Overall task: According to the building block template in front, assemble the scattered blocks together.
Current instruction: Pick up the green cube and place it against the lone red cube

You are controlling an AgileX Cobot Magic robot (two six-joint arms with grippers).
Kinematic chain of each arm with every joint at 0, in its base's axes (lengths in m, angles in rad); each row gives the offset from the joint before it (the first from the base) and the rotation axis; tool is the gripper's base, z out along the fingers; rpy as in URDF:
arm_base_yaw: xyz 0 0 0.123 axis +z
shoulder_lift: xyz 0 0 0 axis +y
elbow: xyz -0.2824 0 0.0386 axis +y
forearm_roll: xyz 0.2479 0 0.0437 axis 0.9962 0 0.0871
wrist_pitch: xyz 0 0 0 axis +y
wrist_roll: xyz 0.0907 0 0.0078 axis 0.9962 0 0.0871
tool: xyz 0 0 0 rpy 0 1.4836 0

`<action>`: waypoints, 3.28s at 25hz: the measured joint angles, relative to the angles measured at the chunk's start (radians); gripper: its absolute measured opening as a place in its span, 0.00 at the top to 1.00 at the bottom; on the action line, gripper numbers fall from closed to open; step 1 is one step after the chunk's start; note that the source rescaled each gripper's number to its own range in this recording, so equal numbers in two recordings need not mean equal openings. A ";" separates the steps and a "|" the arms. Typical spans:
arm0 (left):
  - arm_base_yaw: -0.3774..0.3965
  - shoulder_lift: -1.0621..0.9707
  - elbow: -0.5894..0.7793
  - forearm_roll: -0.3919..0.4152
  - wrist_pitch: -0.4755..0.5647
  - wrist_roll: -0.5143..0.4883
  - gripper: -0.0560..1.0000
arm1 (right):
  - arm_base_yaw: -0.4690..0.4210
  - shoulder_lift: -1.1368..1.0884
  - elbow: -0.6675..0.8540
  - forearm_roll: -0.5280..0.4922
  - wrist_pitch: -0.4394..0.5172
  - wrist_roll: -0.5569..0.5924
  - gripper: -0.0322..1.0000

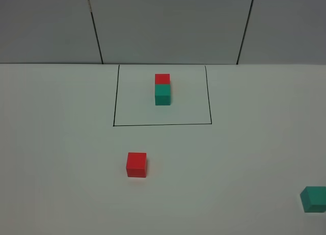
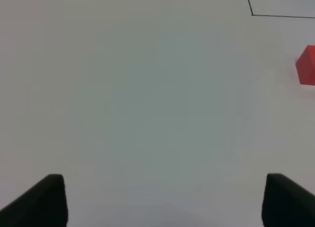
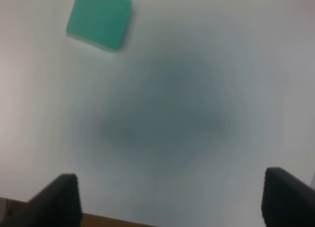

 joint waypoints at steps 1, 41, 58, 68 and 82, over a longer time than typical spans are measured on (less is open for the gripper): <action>0.000 0.000 0.000 0.000 0.000 0.000 0.09 | 0.000 0.022 0.000 0.000 -0.009 -0.010 0.00; 0.000 0.000 0.000 0.001 0.000 0.000 0.09 | 0.250 0.419 -0.001 -0.143 -0.316 -0.379 0.02; 0.000 0.000 0.000 0.001 0.000 0.001 0.09 | 0.250 0.426 -0.001 -0.153 -0.354 -0.585 0.07; 0.000 0.000 0.000 0.001 0.000 0.001 0.09 | 0.250 0.446 -0.001 -0.179 -0.340 -0.603 0.12; 0.000 0.000 0.000 0.001 0.000 0.000 0.09 | 0.188 0.548 -0.001 -0.255 -0.398 -0.533 0.02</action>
